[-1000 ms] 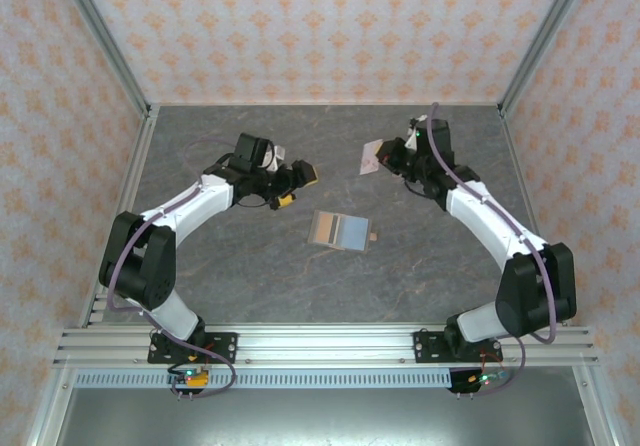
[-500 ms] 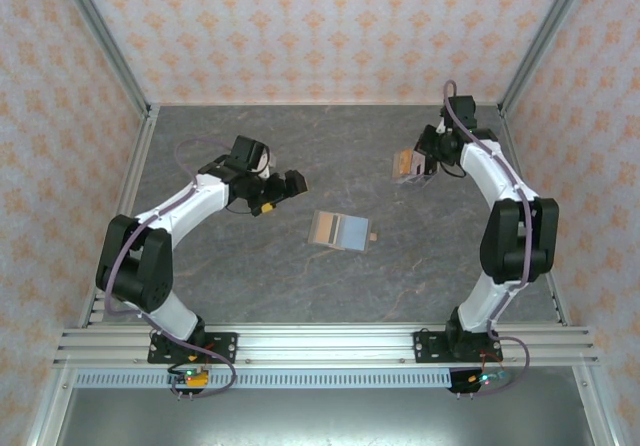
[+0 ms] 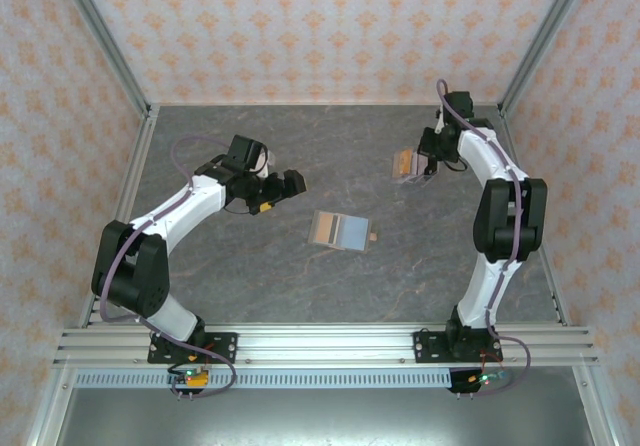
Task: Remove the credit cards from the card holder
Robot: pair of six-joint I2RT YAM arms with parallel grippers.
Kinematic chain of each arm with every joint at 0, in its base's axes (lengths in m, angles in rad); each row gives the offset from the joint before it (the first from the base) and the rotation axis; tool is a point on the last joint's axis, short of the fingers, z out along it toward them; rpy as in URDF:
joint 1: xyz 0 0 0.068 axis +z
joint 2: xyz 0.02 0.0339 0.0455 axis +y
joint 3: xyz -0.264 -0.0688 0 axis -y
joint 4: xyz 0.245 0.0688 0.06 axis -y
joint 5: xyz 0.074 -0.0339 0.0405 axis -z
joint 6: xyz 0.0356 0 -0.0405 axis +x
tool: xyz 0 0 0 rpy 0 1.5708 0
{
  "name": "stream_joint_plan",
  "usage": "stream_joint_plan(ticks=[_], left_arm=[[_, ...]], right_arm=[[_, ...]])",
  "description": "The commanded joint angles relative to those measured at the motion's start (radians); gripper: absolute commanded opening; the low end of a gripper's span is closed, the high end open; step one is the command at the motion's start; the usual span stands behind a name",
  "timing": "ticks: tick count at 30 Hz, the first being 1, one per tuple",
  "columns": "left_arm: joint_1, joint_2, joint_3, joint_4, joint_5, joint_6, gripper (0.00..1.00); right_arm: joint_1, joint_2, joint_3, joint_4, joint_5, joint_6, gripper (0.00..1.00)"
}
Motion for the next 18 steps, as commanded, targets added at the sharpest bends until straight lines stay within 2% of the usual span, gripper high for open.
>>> stream_joint_plan(ticks=[1, 6, 14, 18], left_arm=[[0.004, -0.014, 0.000, -0.030, -0.012, 0.015, 1.00], [0.004, -0.014, -0.013, -0.030, -0.005, 0.005, 1.00], [0.005, -0.009, -0.011, -0.024, 0.001, -0.017, 1.00], [0.005, -0.003, -0.007, -0.020, 0.007, -0.023, 1.00]], right_arm=[[-0.008, 0.029, 0.048, -0.027, 0.019, -0.022, 0.00], [-0.009, 0.048, 0.053, -0.012, 0.028, -0.019, 0.01], [-0.008, 0.034, 0.063, -0.034, 0.029, -0.005, 0.19], [-0.009, 0.003, 0.054, -0.032, 0.003, 0.014, 0.24]])
